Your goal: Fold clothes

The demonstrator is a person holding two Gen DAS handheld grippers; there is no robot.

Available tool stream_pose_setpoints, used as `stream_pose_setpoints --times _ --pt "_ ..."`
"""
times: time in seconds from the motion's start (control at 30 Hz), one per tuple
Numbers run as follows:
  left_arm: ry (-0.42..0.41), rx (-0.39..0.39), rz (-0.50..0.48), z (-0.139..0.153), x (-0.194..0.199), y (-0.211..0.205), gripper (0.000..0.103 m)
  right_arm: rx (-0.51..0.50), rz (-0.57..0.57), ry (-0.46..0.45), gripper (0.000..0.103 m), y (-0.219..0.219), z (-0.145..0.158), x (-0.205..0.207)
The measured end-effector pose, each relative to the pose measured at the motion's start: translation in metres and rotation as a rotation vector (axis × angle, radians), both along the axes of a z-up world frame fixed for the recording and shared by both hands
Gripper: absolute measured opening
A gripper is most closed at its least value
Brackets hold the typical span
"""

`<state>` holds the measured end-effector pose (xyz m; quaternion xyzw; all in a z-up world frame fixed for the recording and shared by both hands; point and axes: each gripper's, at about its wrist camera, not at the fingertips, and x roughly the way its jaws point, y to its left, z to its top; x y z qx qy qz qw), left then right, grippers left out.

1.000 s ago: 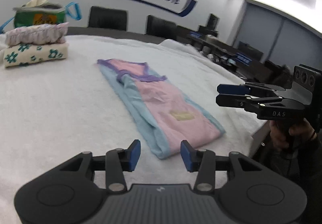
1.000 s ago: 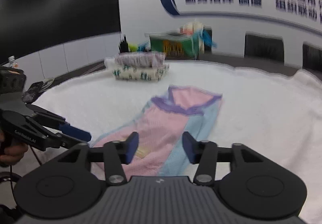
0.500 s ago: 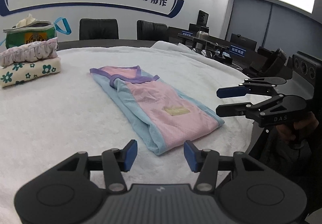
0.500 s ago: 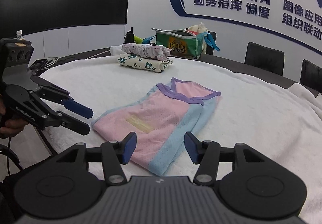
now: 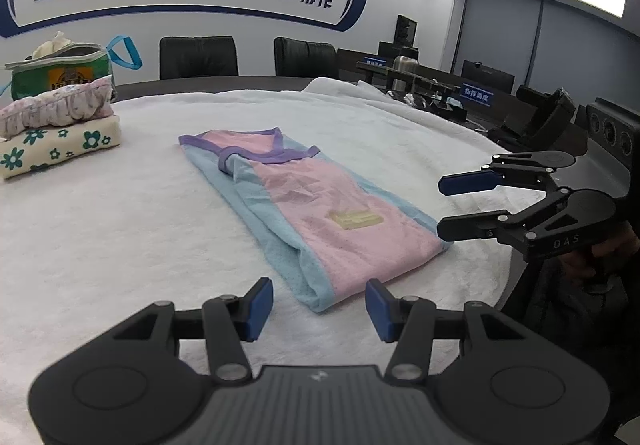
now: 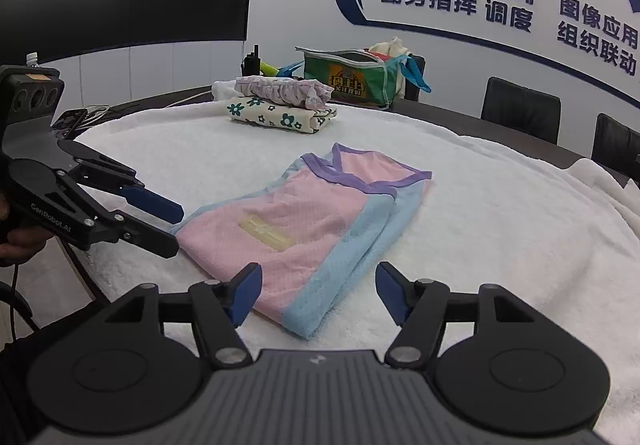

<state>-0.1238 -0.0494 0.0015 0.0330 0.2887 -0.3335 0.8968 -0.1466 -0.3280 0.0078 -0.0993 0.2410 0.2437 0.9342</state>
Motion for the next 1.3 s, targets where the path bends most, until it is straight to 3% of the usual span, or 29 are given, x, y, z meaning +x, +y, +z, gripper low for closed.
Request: stream_pose_setpoints --times 0.47,0.53,0.6,0.73,0.8,0.83,1.17,1.3 --pt "-0.005 0.055 -0.030 0.000 0.004 -0.010 0.045 -0.029 0.073 0.022 0.064 0.001 -0.017 -0.003" --pt "0.003 0.061 -0.043 0.000 0.007 -0.012 0.042 -0.022 0.078 0.021 0.058 -0.001 -0.019 -0.003" --pt "-0.004 0.081 -0.051 -0.001 0.010 -0.015 0.035 -0.011 0.082 0.022 0.041 -0.004 -0.021 -0.002" --pt "-0.007 0.105 -0.065 0.000 0.014 -0.015 0.026 0.007 0.091 0.019 0.030 -0.005 -0.024 -0.001" --pt "-0.012 0.106 -0.068 0.002 0.010 -0.014 0.011 0.018 0.100 0.011 0.009 -0.005 -0.025 -0.002" --pt "-0.015 0.104 -0.068 0.002 0.007 -0.013 0.004 0.029 0.110 0.012 0.006 -0.006 -0.025 -0.002" --pt "-0.042 0.085 -0.073 0.012 -0.023 -0.007 0.001 0.062 0.148 -0.044 0.003 -0.016 -0.012 -0.029" --pt "-0.022 0.015 -0.093 0.025 -0.039 0.005 0.001 0.135 0.191 -0.053 0.003 -0.024 0.000 -0.049"
